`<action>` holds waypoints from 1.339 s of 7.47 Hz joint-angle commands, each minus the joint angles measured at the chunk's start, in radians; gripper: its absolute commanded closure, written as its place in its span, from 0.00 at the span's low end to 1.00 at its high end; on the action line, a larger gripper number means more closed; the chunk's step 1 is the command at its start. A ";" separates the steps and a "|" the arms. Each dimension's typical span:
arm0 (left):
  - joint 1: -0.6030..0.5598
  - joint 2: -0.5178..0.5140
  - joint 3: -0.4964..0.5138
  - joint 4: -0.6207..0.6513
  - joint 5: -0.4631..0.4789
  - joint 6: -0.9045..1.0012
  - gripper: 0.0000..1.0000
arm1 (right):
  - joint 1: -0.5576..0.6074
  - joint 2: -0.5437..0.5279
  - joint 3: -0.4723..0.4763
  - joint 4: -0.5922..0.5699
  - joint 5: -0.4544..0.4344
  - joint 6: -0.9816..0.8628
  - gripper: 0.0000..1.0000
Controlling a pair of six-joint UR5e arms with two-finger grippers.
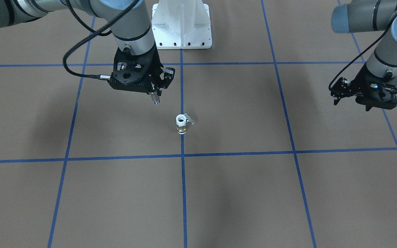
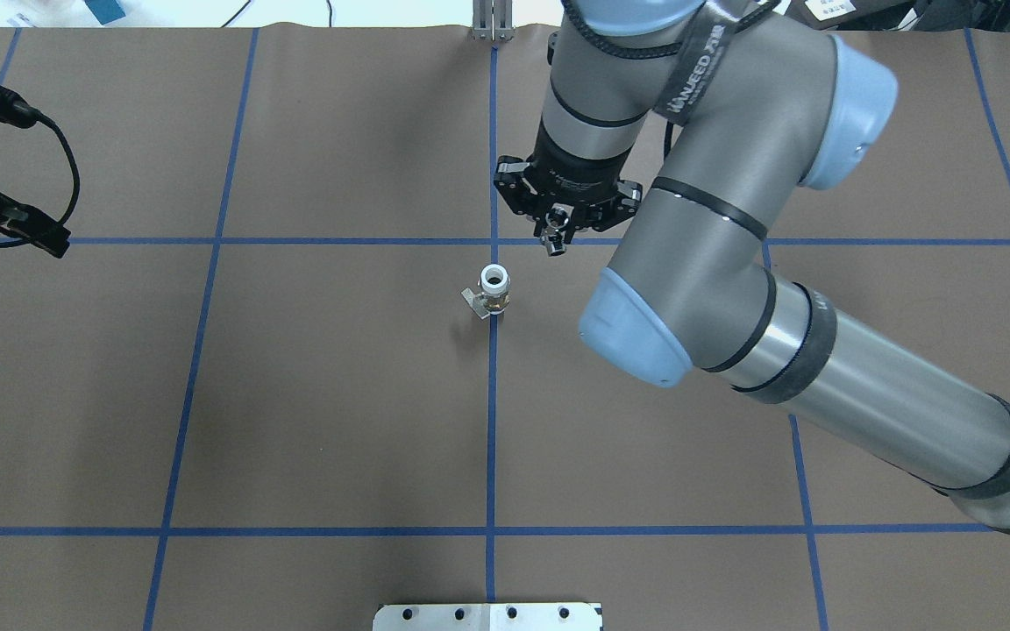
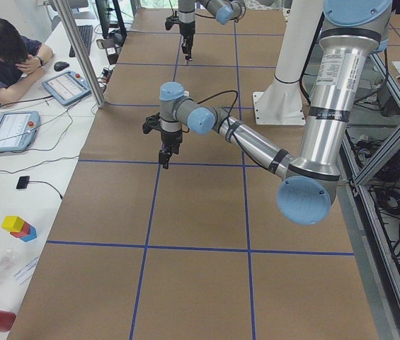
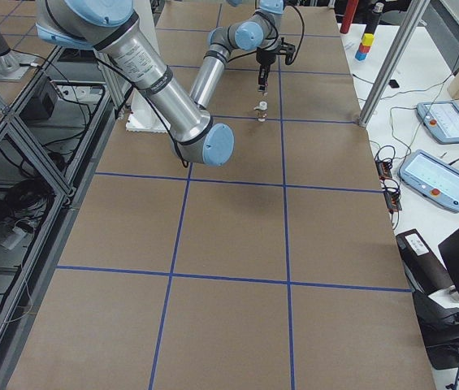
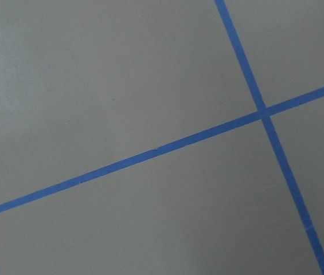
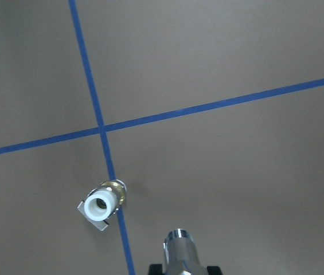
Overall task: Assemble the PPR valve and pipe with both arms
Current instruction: 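Lower the valve onto the fitting and press it down with the right gripper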
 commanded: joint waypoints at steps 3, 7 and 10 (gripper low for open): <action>-0.033 0.010 0.064 -0.065 -0.024 0.035 0.00 | -0.062 0.065 -0.108 0.054 -0.054 0.027 1.00; -0.035 0.007 0.064 -0.065 -0.025 0.035 0.00 | -0.095 0.065 -0.145 0.057 -0.088 0.012 1.00; -0.035 0.005 0.066 -0.065 -0.024 0.031 0.00 | -0.092 0.073 -0.202 0.061 -0.083 -0.046 1.00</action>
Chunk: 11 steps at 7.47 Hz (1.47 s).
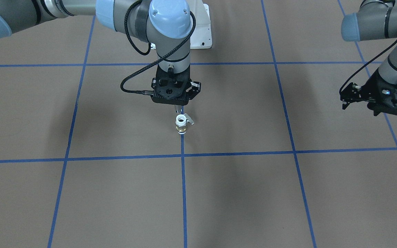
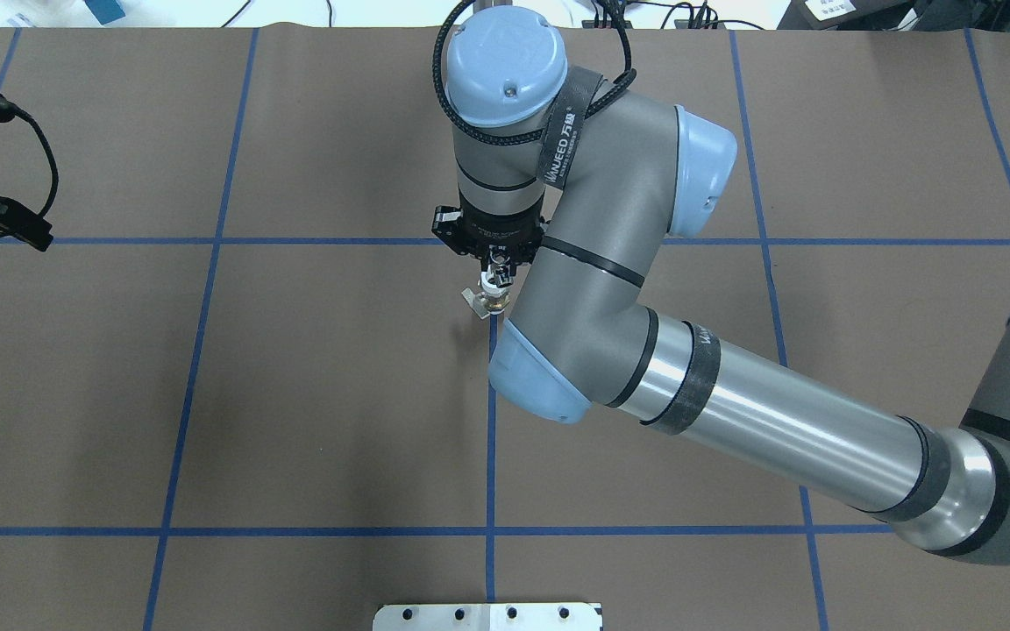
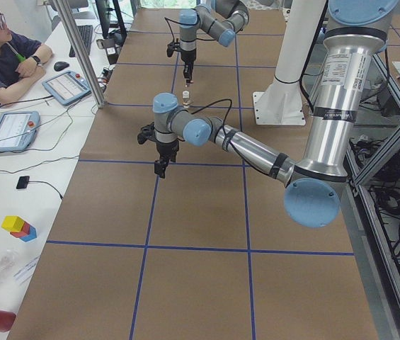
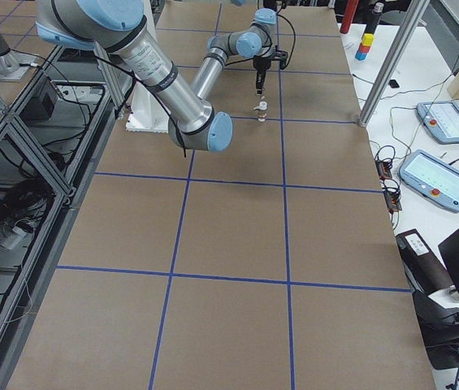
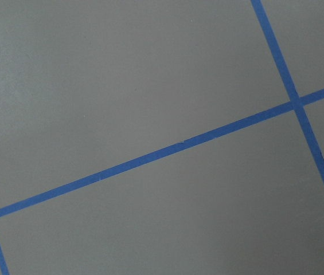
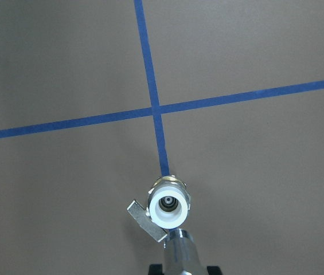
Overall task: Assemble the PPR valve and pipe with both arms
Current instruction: 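Lower the valve onto the fitting and press it down with the right gripper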
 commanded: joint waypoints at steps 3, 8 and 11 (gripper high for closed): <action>0.000 -0.001 0.001 0.000 0.001 0.000 0.00 | 0.002 0.002 -0.042 0.031 0.033 -0.040 1.00; 0.000 -0.001 0.009 0.000 0.001 0.002 0.00 | 0.002 0.004 -0.079 0.087 0.035 -0.039 1.00; 0.001 -0.001 0.009 0.000 0.001 0.002 0.00 | 0.002 0.004 -0.079 0.088 0.035 -0.040 1.00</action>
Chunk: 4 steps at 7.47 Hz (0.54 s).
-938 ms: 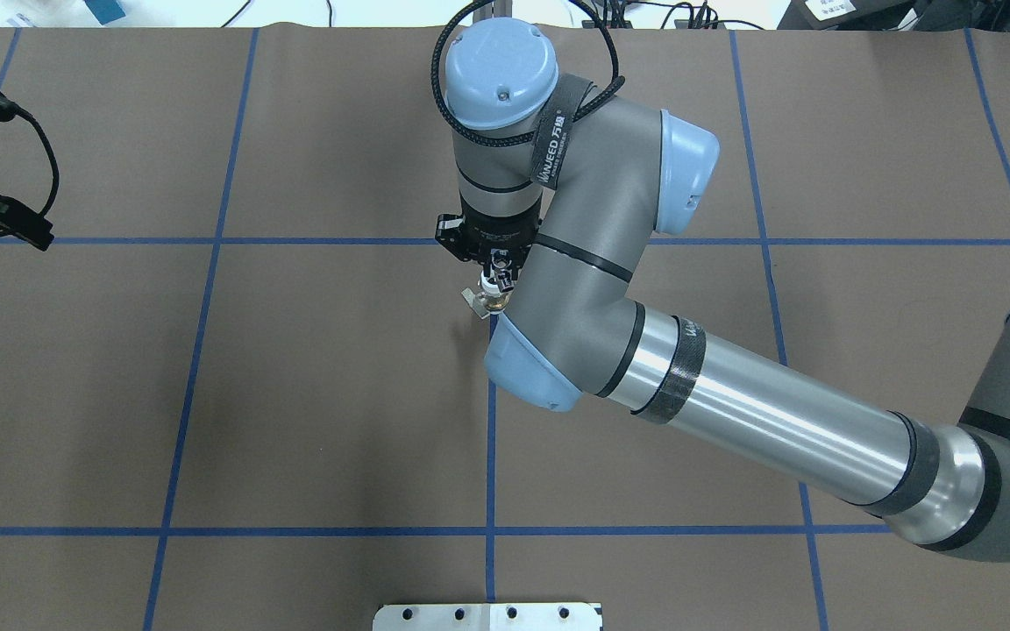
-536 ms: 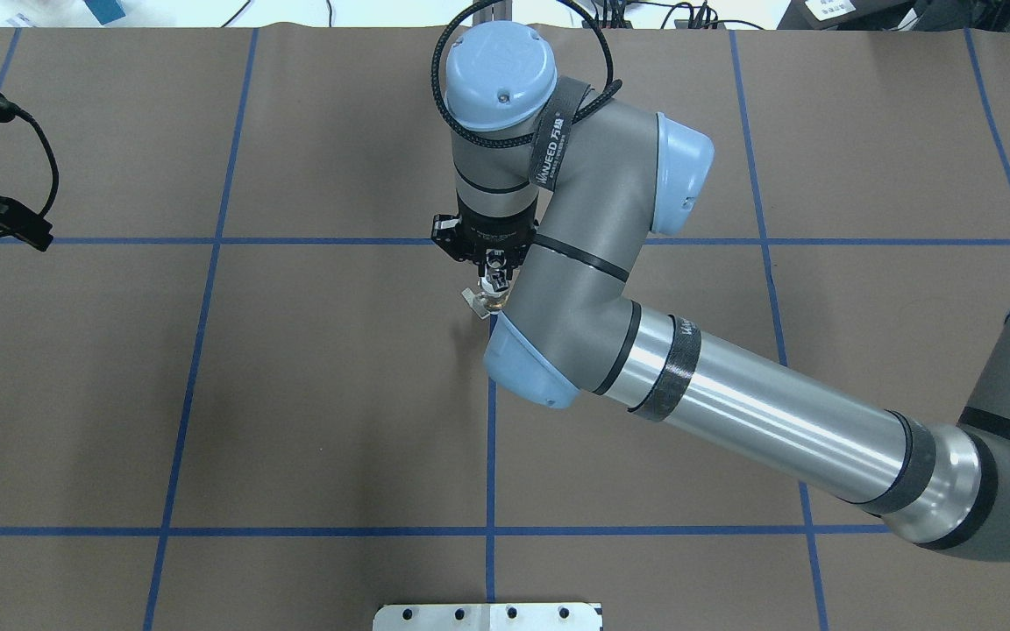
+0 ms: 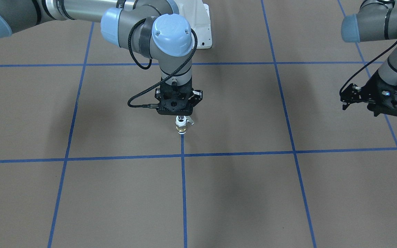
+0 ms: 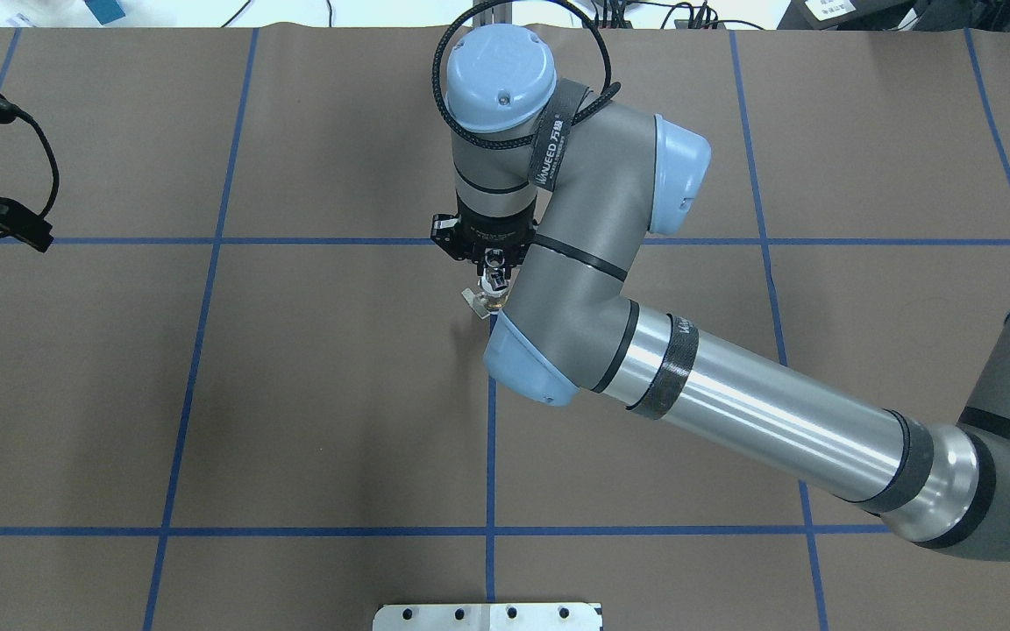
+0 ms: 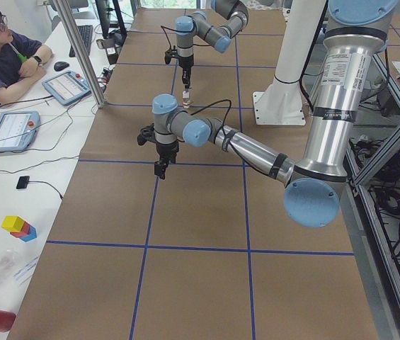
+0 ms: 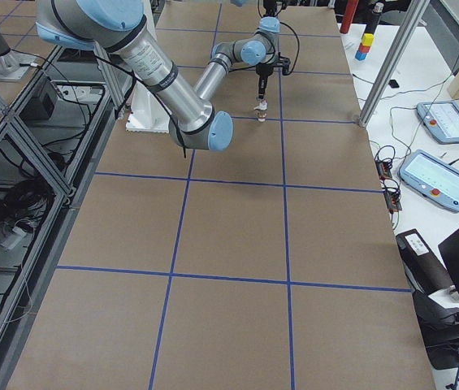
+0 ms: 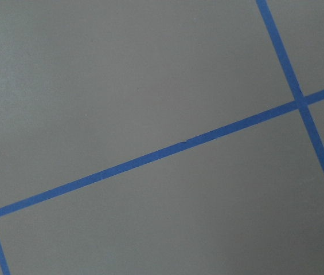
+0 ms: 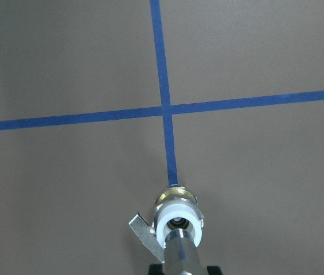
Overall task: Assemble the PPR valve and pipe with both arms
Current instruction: 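Lower the valve onto the fitting and press it down with the right gripper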
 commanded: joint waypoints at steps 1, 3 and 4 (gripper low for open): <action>0.000 0.000 0.000 0.000 0.000 0.000 0.00 | -0.001 0.000 -0.002 0.000 0.000 -0.001 1.00; 0.000 0.000 0.000 0.000 0.000 0.000 0.00 | 0.000 0.000 -0.005 0.000 -0.002 -0.004 1.00; 0.000 0.000 0.000 0.000 0.000 0.000 0.00 | -0.001 0.000 -0.008 0.000 0.000 -0.004 1.00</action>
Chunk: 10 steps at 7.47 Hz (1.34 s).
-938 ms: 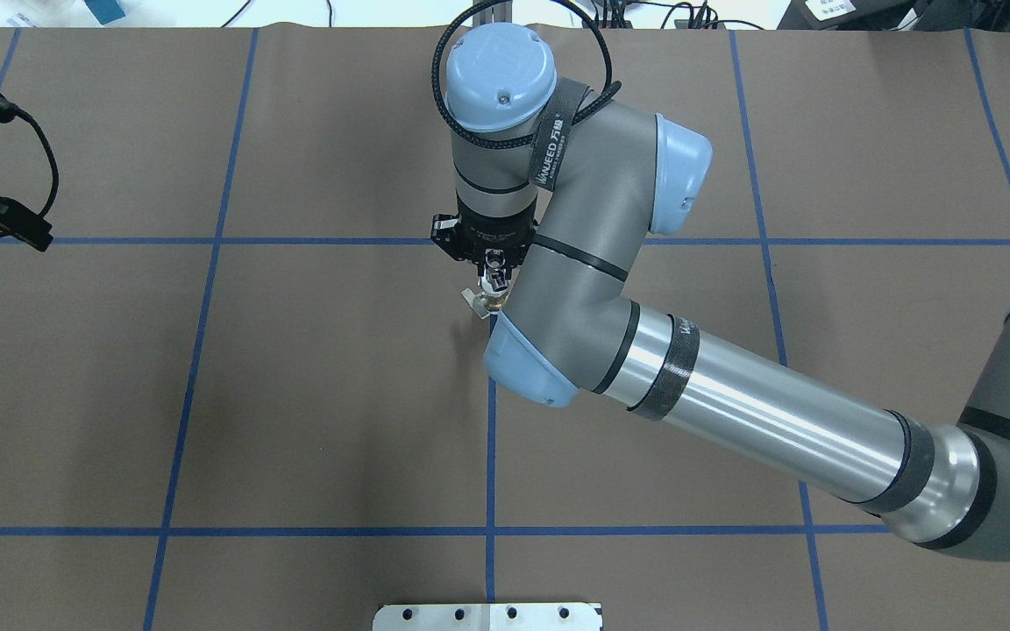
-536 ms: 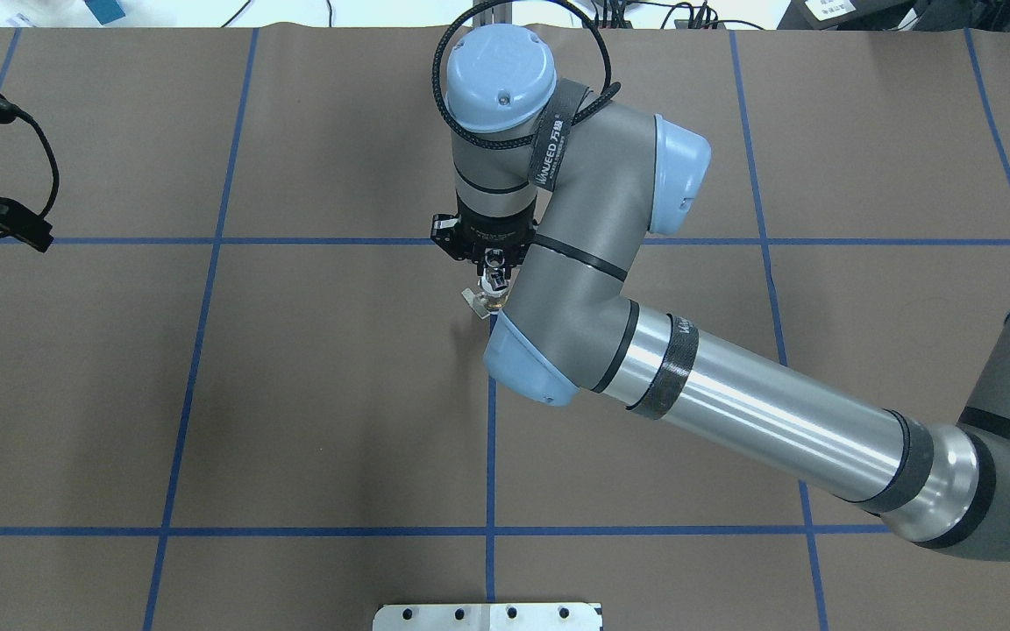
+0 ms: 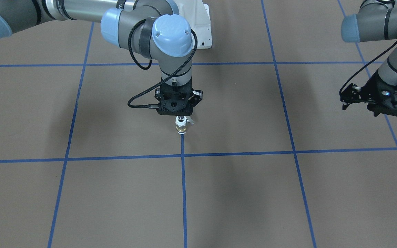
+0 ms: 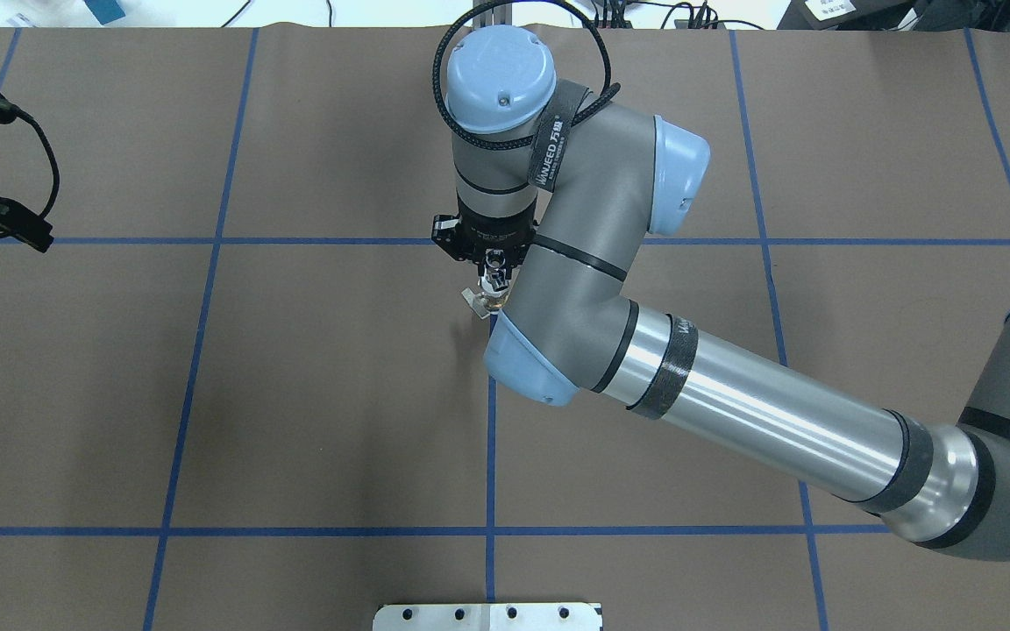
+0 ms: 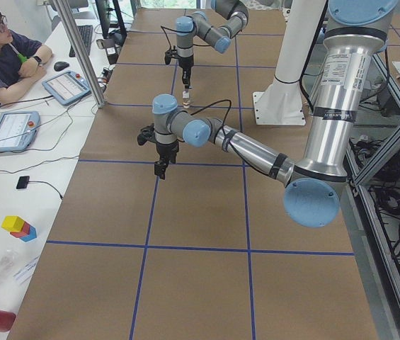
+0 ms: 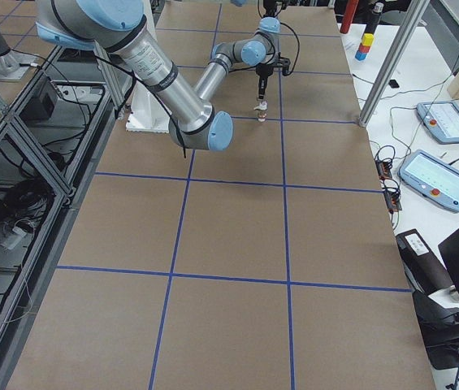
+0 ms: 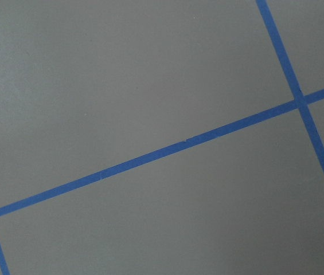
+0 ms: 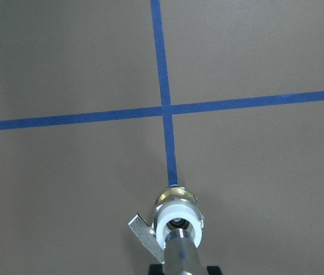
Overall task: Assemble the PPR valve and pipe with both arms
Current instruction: 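Lower the valve onto the fitting and press it down with the right gripper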
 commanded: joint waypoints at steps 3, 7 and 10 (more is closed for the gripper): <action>0.000 0.000 0.002 0.000 0.000 0.000 0.00 | -0.001 0.000 -0.007 0.000 0.001 -0.004 1.00; 0.000 0.000 0.000 0.000 0.000 0.000 0.00 | -0.001 0.000 -0.019 0.000 0.001 -0.004 1.00; 0.000 0.002 0.002 0.000 0.000 0.000 0.00 | -0.007 0.016 -0.028 0.000 0.001 -0.001 1.00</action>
